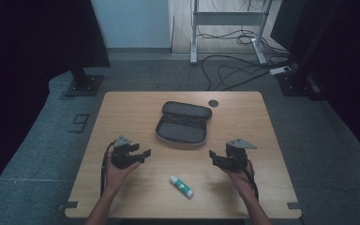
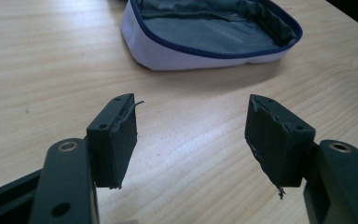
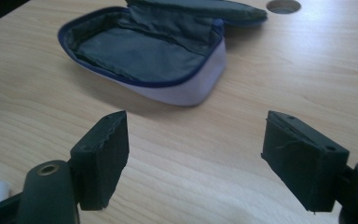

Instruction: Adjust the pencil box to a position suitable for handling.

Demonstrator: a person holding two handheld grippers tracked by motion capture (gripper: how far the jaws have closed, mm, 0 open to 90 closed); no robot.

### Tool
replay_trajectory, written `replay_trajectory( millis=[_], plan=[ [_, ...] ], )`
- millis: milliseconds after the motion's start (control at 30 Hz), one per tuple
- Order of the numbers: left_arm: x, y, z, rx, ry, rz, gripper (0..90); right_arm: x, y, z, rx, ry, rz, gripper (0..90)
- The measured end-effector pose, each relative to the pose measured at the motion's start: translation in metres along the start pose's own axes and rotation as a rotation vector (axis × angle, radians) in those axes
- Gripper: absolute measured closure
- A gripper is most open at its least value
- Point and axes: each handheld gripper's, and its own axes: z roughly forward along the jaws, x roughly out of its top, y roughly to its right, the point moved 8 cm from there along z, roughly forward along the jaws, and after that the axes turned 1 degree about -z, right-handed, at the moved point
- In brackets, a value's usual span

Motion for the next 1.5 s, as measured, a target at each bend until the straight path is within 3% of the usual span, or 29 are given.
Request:
replay_trajectory(
  millis=[467, 967, 1233, 1500],
  plan=[
    [0.031, 0.002, 0.014, -0.007, 0.015, 0.007, 34.5, 0.029, -0.012, 0.021, 0.010, -0.004, -0.039, 26.4],
    [0.042, -0.006, 0.034, -0.003, 0.001, -0.019, 35.6, 0.036, -0.017, 0.047, 0.000, -0.040, -0.054, 30.3],
    [0.052, -0.012, 0.044, 0.021, 0.005, -0.024, 35.7, 0.035, -0.012, 0.064, -0.008, -0.047, -0.031, 31.6],
    [0.053, -0.018, 0.062, 0.039, -0.022, -0.034, 35.8, 0.039, -0.009, 0.077, -0.019, -0.074, -0.015, 31.9]
  ],
)
